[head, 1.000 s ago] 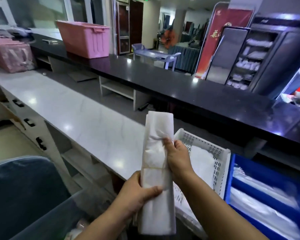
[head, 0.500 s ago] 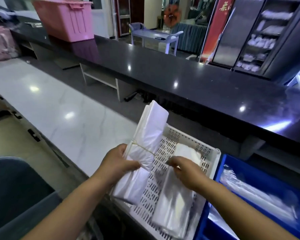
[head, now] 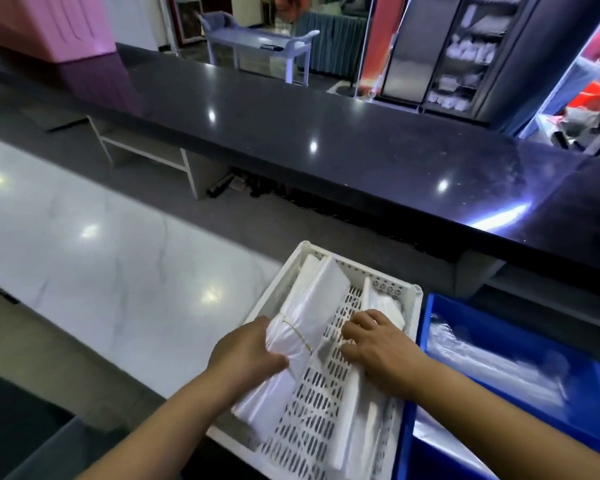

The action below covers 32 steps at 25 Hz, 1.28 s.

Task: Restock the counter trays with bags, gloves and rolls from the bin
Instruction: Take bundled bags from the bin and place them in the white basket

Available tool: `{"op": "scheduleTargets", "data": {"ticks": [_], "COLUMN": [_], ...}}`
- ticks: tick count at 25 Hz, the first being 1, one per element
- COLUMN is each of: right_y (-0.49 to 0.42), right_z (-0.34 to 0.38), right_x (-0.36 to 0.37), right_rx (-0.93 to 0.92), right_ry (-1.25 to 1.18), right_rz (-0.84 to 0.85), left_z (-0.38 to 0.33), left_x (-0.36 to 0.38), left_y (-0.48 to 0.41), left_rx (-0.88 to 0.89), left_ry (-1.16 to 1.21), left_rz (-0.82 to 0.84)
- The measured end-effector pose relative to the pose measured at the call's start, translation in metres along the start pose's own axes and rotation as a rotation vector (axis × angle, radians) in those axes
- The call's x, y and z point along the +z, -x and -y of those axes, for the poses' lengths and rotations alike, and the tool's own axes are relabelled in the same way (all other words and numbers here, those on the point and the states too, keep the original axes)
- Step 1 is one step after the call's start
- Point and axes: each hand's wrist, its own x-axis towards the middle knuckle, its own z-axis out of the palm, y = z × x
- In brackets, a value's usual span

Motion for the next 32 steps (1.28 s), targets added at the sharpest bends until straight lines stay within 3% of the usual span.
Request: {"op": "scheduleTargets", "data": {"ticks": [6, 8, 11, 13, 18, 22, 24, 26, 29, 32], "right_y": [0.003, 0.004, 0.002, 0.001, 0.002, 0.015, 0.026, 0.037, 0.047, 0.046], "right_z": [0.006, 0.008, 0.013, 0.015, 0.011, 0.007, 0.003, 0.002, 0.004, 0.006], "right_x": [-0.005, -0.005, -0.003, -0.002, -0.008, -0.018, -0.024, -0.027, -0.028, -0.029], "right_rx": [0.059, 0.079, 0.084, 0.088, 0.049, 0.039, 0.058, 0.085, 0.112, 0.111], "right_ry": [0.012, 0.028, 0.065, 0.079, 0.079, 0.106, 0.097, 0.101, 0.108, 0.092], "right_rz": [-0.023, 0.004, 0.082, 0.107, 0.090, 0.039, 0.057, 0.075, 0.086, 0.051], "left_z": [0.004, 0.007, 0.006, 0.001, -0.006, -0.019, -0.028, -0.032, -0.031, -0.031], "left_x": [0.007, 0.013, 0.026, 0.033, 0.042, 0.046, 0.057, 0.070, 0.075, 0.075], "left_y": [-0.003, 0.000, 0.003, 0.004, -0.002, -0.001, 0.005, 0.009, -0.001, -0.020], "left_rx": [0.049, 0.093, 0.277, 0.353, 0.280, 0.283, 0.279, 0.301, 0.462, 0.822], "left_ry": [0.134, -0.051, -0.413, -0.428, -0.528, -0.381, -0.257, -0.277, -0.407, -0.550], "left_rz": [0.140, 0.074, -0.151, -0.171, -0.117, -0.146, -0.089, -0.035, -0.067, 0.018]}}
